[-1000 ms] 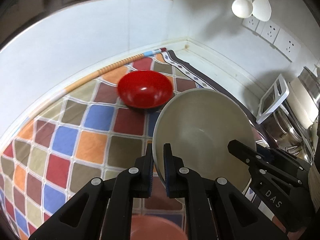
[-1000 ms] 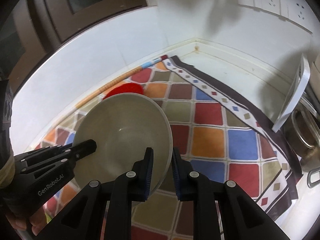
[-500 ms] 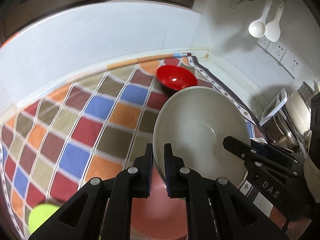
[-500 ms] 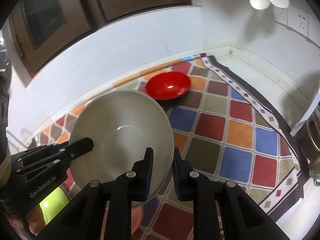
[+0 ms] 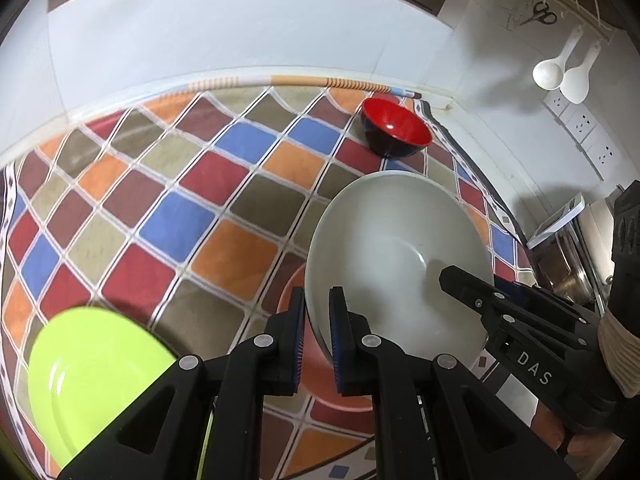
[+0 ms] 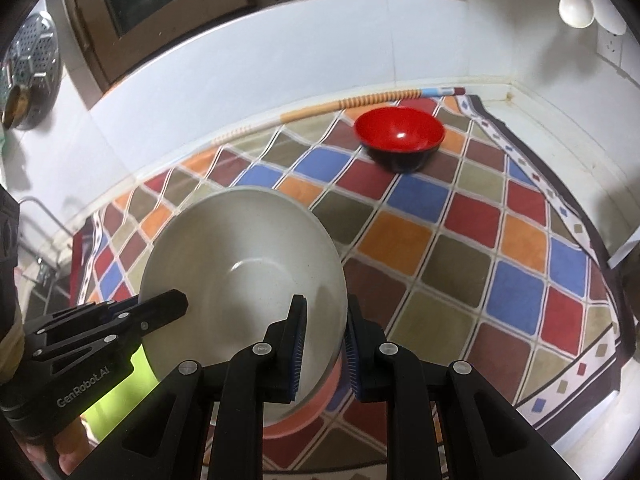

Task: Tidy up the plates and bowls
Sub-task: 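Lift the white bowl with both tools and carry it over the pink bowl, then lower the white bowl into the pink bowl and open both tools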

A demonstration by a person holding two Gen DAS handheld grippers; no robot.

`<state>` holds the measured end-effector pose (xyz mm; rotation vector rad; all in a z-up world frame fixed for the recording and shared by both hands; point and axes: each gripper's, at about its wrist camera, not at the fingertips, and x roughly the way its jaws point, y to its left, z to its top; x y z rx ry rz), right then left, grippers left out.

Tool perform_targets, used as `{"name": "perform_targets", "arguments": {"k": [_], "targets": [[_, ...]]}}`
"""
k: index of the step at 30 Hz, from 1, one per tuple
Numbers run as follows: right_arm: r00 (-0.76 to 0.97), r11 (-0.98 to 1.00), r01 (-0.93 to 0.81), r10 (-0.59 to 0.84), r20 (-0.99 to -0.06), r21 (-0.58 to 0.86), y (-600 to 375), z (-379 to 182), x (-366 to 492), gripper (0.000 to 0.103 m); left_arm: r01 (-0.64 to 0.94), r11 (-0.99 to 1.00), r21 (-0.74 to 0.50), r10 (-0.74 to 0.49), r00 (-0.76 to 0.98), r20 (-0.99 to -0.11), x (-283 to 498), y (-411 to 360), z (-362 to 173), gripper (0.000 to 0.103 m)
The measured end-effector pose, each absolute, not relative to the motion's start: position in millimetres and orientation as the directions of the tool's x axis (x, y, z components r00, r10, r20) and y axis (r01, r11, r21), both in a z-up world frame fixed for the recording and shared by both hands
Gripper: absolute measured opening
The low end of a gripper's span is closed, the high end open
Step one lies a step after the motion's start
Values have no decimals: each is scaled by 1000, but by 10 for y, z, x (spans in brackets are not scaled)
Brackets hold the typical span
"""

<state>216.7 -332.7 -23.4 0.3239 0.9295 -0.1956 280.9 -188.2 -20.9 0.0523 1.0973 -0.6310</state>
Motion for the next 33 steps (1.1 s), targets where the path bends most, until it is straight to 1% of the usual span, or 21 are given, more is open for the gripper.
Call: {"name": "perform_targets", "arguments": {"k": [9, 16, 27, 29, 31, 33], "targets": [[546, 942, 277, 9, -838, 191, -3219, -384, 2152, 20, 460, 843, -278, -430, 266, -863, 2777, -1790, -387, 13], [511, 942, 274, 26, -859, 192, -3208, -522, 2164, 20, 459, 845, -276, -418, 243, -875, 2764, -1809, -497, 13], [490, 948, 270, 16, -872, 169, -3193, -596, 2163, 20, 466, 842, -273, -413, 229, -882, 2771, -1832, -564, 13], [488, 949, 269, 13, -873, 164, -3190, -600, 2170, 20, 471, 840, -270, -412, 229, -882, 2767, -1840, -561, 16], [488, 950, 268, 10, -873, 161, -3187, -602, 2167, 20, 475, 840, -263, -408, 233, -883, 2769, -1845, -556, 25], [490, 952, 267, 0, -872, 150, -3182, -598, 2160, 20, 480, 842, -247, -400, 248, -882, 2763, -1845, -541, 32]]}}
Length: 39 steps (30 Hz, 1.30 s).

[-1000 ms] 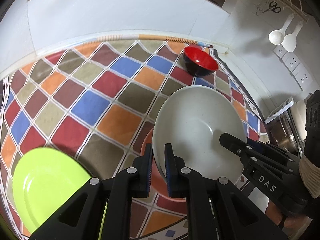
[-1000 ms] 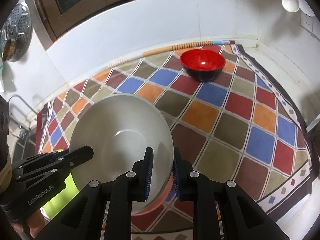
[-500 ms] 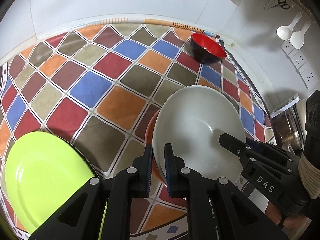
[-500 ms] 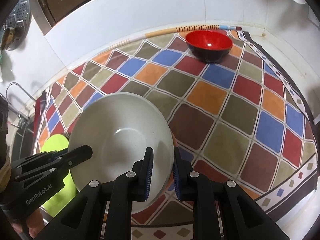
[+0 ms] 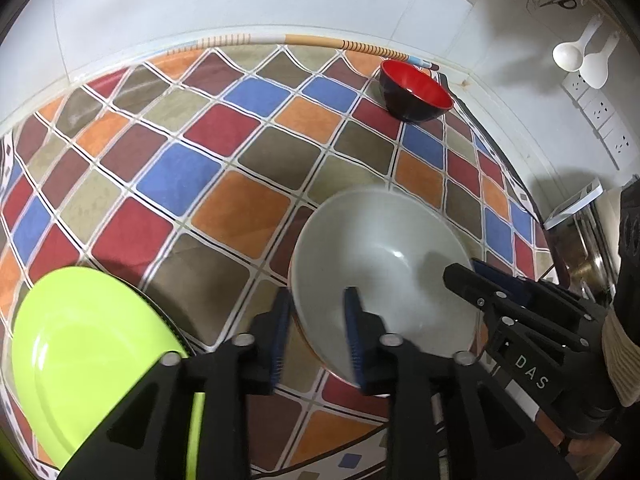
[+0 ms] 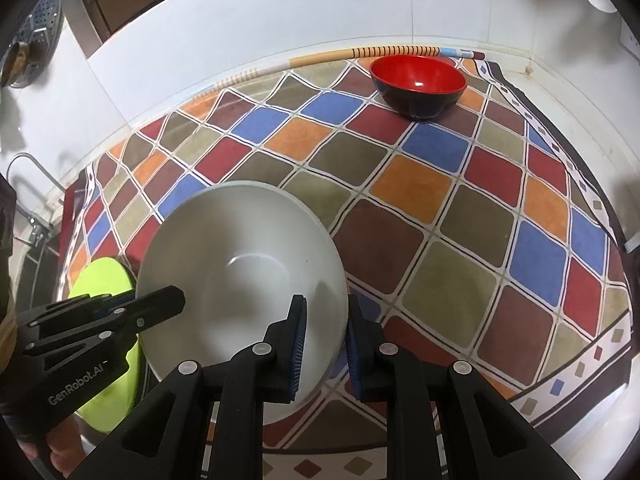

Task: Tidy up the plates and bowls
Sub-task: 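Lower the white bowl into the pink bowl and open both tools, then move both tools to the red-and-black bowl by the wall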

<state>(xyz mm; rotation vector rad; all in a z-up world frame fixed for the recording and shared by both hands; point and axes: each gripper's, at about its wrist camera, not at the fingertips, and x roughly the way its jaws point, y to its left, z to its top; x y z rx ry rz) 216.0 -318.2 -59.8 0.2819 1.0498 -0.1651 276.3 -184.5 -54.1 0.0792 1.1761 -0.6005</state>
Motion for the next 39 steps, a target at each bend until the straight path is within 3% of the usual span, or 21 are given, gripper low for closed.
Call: {"name": "perform_targets", "arguments": {"k": [6, 9, 13, 16, 27, 39], "targets": [[500, 956, 262, -17, -866, 133, -3179, -584, 2142, 21, 495, 846, -197, -380, 300, -875, 2749, -1825, -466, 39], [504, 956, 260, -15, -863, 135, -3180, -579, 2135, 34, 501, 844, -193, -382, 309, -871, 2748, -1823, -431, 39], [529, 959, 256, -33, -848, 122, -3161, -519, 2110, 36, 509, 841, -185, -386, 324, -864, 2751, -1834, -376, 39], [548, 958, 259, -39, -836, 125, -3181, -468, 2100, 44, 516, 839, -175, -386, 337, -859, 2762, -1846, -330, 40], [600, 946, 296, -77, -796, 132, -3354, -285, 2131, 44, 568, 814, -124, -407, 405, -819, 2901, -2012, -41, 43], [624, 935, 346, -168, -763, 77, -3617, -139, 2285, 46, 610, 788, -81, -424, 443, -790, 3227, -2367, 102, 55]]}}
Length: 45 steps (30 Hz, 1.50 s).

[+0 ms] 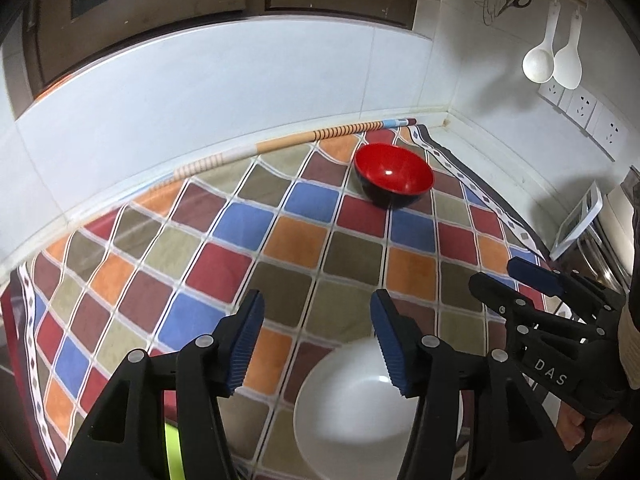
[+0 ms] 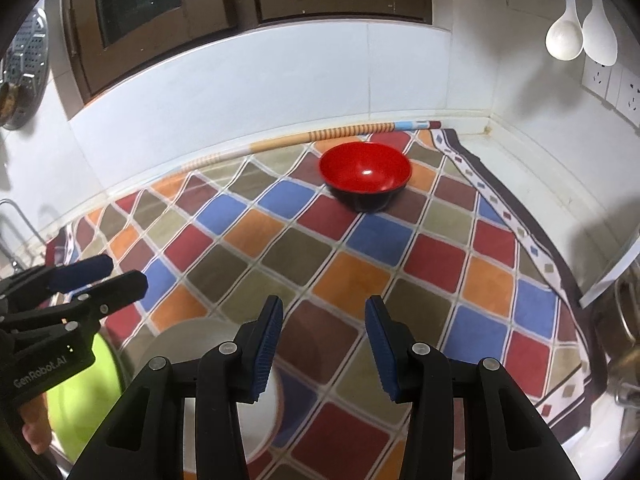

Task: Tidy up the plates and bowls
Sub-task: 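Move both tools to the red-and-black bowl by the wall, then close both tools on the rim of the red-and-black bowl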

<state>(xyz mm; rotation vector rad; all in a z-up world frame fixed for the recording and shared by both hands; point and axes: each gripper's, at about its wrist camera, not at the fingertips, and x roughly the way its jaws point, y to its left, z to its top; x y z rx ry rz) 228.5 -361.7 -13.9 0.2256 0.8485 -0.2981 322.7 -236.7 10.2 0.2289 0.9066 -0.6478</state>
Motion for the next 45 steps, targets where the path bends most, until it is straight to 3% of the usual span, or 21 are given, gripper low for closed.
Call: {"name": "perform_targets", "arguments": {"k": [2, 8, 33, 45], "targets": [[623, 929, 362, -178, -762, 79, -3689, -138, 2333, 54, 617, 783, -73, -424, 444, -790, 3311, -2456, 95, 56], [617, 909, 412, -228, -753, 63, -3922, -130, 2490, 59, 639, 767, -63, -426, 432, -795, 3564, -2694, 53, 60], [601, 821, 564, -331, -728, 92, -4883, -290, 3249, 59, 740, 670, -59, -464, 356, -811, 4557, -3849, -275, 60], [571, 807, 579, -302, -763, 115, -5132, -633, 3545, 57, 747, 659, -88, -444, 292, -847, 4866, -4202, -703, 46]]}}
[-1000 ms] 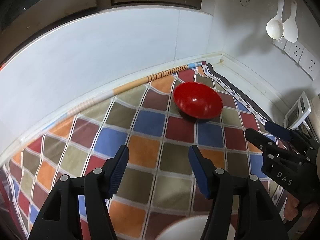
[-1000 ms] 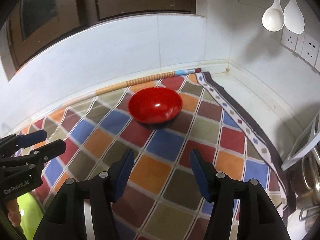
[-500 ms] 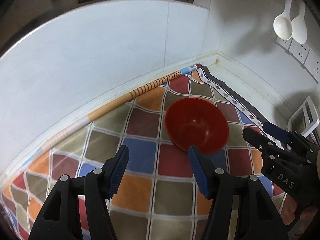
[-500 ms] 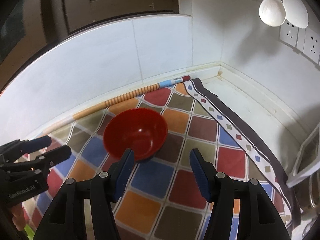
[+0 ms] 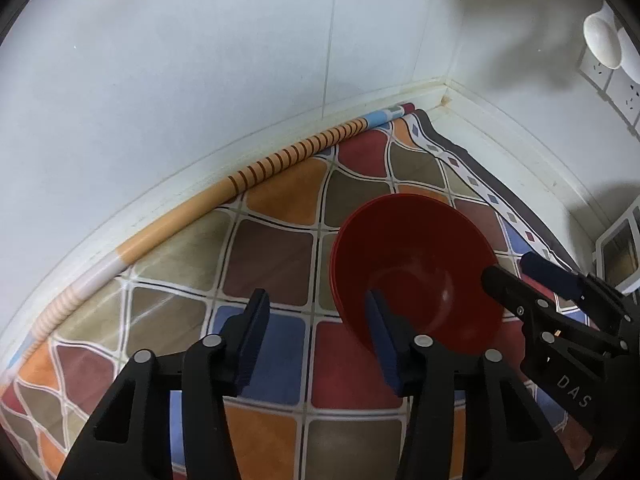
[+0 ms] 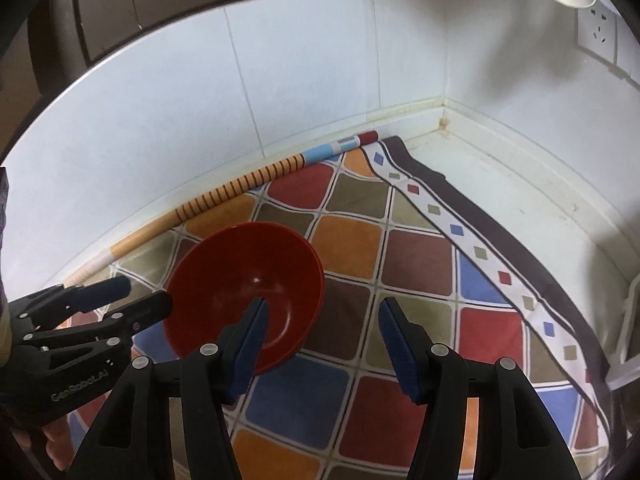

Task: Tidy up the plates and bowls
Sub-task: 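Close both tools on the rim of the red-and-black bowl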

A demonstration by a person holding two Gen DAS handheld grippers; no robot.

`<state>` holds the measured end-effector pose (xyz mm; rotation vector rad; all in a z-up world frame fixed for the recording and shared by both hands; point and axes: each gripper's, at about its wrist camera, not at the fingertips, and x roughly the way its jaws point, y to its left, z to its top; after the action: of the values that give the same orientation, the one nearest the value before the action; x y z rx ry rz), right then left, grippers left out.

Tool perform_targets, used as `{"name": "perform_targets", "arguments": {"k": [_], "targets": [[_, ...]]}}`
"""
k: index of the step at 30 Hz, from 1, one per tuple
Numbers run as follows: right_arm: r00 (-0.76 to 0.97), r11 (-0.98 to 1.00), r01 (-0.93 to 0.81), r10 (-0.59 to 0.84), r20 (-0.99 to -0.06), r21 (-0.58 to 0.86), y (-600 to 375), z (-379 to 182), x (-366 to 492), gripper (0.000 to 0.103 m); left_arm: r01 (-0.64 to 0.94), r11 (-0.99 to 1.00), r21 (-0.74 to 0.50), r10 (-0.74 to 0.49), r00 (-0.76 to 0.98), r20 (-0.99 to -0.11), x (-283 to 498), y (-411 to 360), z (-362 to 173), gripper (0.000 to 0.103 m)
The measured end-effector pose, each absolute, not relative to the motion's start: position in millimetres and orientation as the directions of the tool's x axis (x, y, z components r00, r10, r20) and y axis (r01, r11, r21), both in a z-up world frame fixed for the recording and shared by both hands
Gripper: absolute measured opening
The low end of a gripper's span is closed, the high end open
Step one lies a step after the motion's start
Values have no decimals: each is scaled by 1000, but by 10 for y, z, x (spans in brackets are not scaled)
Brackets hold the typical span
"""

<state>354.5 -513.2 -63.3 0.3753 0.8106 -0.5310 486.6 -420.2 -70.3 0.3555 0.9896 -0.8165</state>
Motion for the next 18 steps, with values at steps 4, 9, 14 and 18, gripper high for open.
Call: {"name": "perform_targets", "arguments": {"k": [4, 9, 14, 18], "targets": [[560, 804, 582, -287, -777, 123, -5174, -734, 3610, 47, 750, 651, -117, -449, 257, -856, 4923, -4276, -789, 35], [551, 806, 577, -262, -793, 135, -5197, -837, 3682, 37, 758, 639, -129, -449, 231, -863, 4964, -4368, -877, 23], [544, 809, 571, -247, -802, 138, -5198, -895, 3731, 25, 767, 627, -135, -454, 219, -863, 4960, -4439, -906, 13], [547, 810, 567, -233, -804, 151, -5192, -914, 3750, 18, 764, 631, -135, -455, 224, -862, 4965, -4446, -906, 13]]}}
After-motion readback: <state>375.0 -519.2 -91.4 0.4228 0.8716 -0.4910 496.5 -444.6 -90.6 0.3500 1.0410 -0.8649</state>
